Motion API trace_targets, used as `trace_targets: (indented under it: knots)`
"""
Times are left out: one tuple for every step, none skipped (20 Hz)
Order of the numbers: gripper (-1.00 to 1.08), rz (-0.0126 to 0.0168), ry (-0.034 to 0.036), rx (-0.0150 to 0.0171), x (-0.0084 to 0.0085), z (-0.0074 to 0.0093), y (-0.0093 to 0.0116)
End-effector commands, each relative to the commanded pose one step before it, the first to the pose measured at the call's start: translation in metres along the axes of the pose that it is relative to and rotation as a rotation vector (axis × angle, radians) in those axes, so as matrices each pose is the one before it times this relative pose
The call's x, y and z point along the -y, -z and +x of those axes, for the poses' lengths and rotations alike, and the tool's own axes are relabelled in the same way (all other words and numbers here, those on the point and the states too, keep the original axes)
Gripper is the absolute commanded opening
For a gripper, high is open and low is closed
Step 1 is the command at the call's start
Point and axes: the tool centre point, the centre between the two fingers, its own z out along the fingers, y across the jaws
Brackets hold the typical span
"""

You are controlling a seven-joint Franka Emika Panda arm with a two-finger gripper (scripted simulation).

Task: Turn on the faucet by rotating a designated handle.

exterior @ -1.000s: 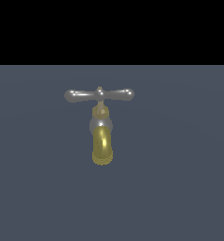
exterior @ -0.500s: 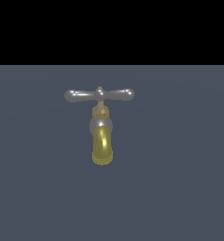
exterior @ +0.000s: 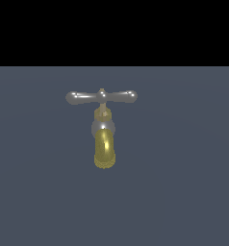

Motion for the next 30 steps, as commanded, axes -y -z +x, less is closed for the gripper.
trace_targets:
  knots:
    - [-1.0, -0.00078, 0.05644, 0.00078, -0.00651, 0.00336, -0.00978]
    - [-1.0, -0.00032, 0.02428, 0.00025, -0.00286, 0.00147, -0.00418]
    - [-1.0, -0.00033, 0.02432, 0.00025, -0.00287, 0.00147, -0.00419]
    - [-1.0, -0.00033, 0.02436, 0.00025, -0.00288, 0.00148, -0.0042]
    - [-1.0, -0.00034, 0.0244, 0.00025, -0.00289, 0.00149, -0.0042]
    - [-1.0, -0.00034, 0.02443, 0.00025, -0.0029, 0.00149, -0.00421]
    - [-1.0, -0.00035, 0.02447, 0.00025, -0.00291, 0.0015, -0.00422]
    - [-1.0, -0.00035, 0.02451, 0.00025, -0.00291, 0.0015, -0.00422]
    - [-1.0, -0.00036, 0.02453, 0.00026, -0.00293, 0.00151, -0.00423]
    - [-1.0, -0.00037, 0.02457, 0.00026, -0.00293, 0.00151, -0.00424]
    - [-1.0, -0.00037, 0.02459, 0.00026, -0.00294, 0.00152, -0.00424]
    - [-1.0, -0.00038, 0.02462, 0.00026, -0.00295, 0.00152, -0.00425]
    - [-1.0, -0.00039, 0.02465, 0.00026, -0.00296, 0.00153, -0.00425]
    - [-1.0, -0.00039, 0.02466, 0.00027, -0.00297, 0.00154, -0.00425]
    - [-1.0, -0.0004, 0.02469, 0.00027, -0.00298, 0.00154, -0.00426]
    - [-1.0, -0.0004, 0.02469, 0.00027, -0.00299, 0.00155, -0.00426]
    - [-1.0, -0.00041, 0.02471, 0.00028, -0.00299, 0.00155, -0.00426]
    - [-1.0, -0.00042, 0.02471, 0.00028, -0.003, 0.00156, -0.00426]
    - [-1.0, -0.00042, 0.02471, 0.00028, -0.003, 0.00156, -0.00426]
    - [-1.0, -0.00043, 0.0247, 0.00029, -0.00301, 0.00157, -0.00426]
    - [-1.0, -0.00043, 0.0247, 0.00029, -0.00301, 0.00157, -0.00426]
    - [-1.0, -0.00044, 0.02468, 0.00029, -0.00302, 0.00157, -0.00425]
    - [-1.0, -0.00044, 0.02465, 0.00029, -0.00302, 0.00158, -0.00425]
    - [-1.0, -0.00044, 0.02462, 0.0003, -0.00302, 0.00158, -0.00424]
    - [-1.0, -0.00045, 0.02458, 0.0003, -0.00302, 0.00158, -0.00424]
    - [-1.0, -0.00045, 0.02453, 0.0003, -0.00302, 0.00159, -0.00423]
    - [-1.0, -0.00045, 0.02449, 0.0003, -0.00301, 0.00159, -0.00422]
    - [-1.0, -0.00045, 0.02442, 0.0003, -0.00301, 0.00159, -0.0042]
    - [-1.0, -0.00045, 0.02435, 0.0003, -0.003, 0.00159, -0.00419]
    - [-1.0, -0.00045, 0.02428, 0.0003, -0.003, 0.00159, -0.00417]
